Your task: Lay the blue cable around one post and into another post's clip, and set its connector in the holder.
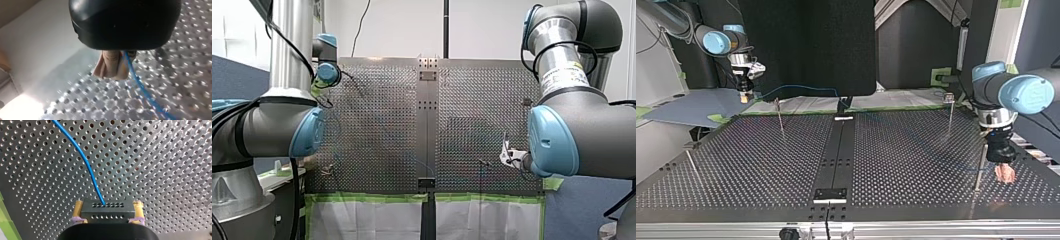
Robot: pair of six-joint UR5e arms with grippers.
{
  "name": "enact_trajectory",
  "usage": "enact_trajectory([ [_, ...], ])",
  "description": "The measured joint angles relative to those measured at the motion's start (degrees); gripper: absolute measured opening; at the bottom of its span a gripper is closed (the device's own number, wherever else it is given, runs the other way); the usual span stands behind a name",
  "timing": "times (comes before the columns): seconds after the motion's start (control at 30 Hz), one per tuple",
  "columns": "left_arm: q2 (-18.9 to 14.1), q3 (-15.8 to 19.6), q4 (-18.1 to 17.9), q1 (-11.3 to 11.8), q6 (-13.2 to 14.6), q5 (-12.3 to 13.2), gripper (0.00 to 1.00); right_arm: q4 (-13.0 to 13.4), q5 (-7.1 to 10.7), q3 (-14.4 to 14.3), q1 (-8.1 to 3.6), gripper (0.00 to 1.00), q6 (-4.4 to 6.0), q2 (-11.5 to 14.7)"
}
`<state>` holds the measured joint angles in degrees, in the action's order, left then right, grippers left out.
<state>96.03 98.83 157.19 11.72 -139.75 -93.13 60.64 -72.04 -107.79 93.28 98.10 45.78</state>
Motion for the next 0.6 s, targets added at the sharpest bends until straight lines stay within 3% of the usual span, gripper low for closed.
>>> enact_trajectory([
  [0.1, 0.3, 0.1, -0.2, 0.1, -0.3, 0.0, 0.09, 0.0, 0.03, 0.0, 0.07, 0.00, 0.00, 0.0],
  [0.43, 0.7, 3.7, -4.2, 0.9, -5.2, 0.5, 0.09, -0.1, -0.01, 0.0, 0.28, 0.00, -0.20, 0.1],
  [0.5, 0.8, 4.4, -5.1, 0.9, -6.2, 0.6, 0.13, -0.1, -0.01, 0.0, 0.35, 0.00, -0.23, 0.0],
  [0.57, 0.9, 4.8, -6.2, 0.9, -7.2, 0.7, 0.35, -0.2, 0.00, 0.0, 0.41, 0.00, -0.25, 0.0],
  [0.6, 0.9, 4.9, -6.7, 0.9, -7.5, 0.8, 0.35, -0.2, -0.01, 0.0, 0.45, 0.00, -0.25, 0.1],
])
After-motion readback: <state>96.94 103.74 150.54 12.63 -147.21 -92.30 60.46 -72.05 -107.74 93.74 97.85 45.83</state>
